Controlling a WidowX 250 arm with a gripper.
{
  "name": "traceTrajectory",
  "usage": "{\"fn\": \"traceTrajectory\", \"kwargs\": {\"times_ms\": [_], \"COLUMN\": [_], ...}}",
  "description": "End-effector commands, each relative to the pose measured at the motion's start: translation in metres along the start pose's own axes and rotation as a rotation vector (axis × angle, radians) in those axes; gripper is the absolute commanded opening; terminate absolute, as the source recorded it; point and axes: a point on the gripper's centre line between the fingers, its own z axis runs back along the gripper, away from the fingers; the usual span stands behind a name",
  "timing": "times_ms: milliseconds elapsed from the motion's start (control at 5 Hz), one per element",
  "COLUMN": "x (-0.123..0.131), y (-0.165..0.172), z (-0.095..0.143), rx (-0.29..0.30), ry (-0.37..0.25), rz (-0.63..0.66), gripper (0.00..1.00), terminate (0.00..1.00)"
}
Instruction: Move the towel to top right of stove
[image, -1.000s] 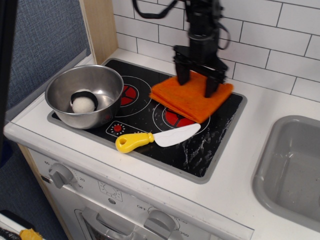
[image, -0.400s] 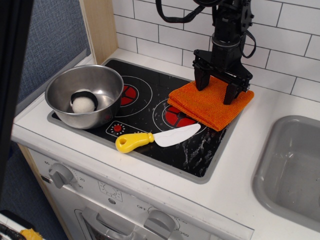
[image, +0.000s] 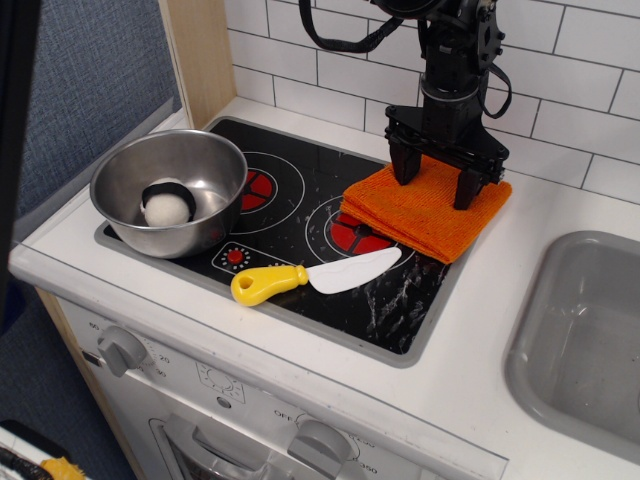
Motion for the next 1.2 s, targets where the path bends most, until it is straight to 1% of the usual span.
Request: {"fn": "traceTrajectory", "kwargs": {"times_ms": [0, 200, 400, 600, 800, 1000], "x": [0.002, 0.003, 0.021, 0.027, 0.027, 0.027], "y": [-0.012, 0.034, 0.029, 0.028, 0.028, 0.028], "z": [0.013, 0.062, 0.11, 0.135, 0.136, 0.136], "rx": [-0.048, 0.065, 0.086, 0.082, 0.069, 0.069], "ry": [-0.02, 0.086, 0.075, 0.074, 0.08, 0.08], "rz": [-0.022, 0.011, 0.03, 0.036, 0.037, 0.037], "gripper": [1.0, 1.0, 1.0, 1.0, 1.0, 1.0], "terminate": [0.0, 0.0, 0.0, 0.0, 0.0, 0.0]}}
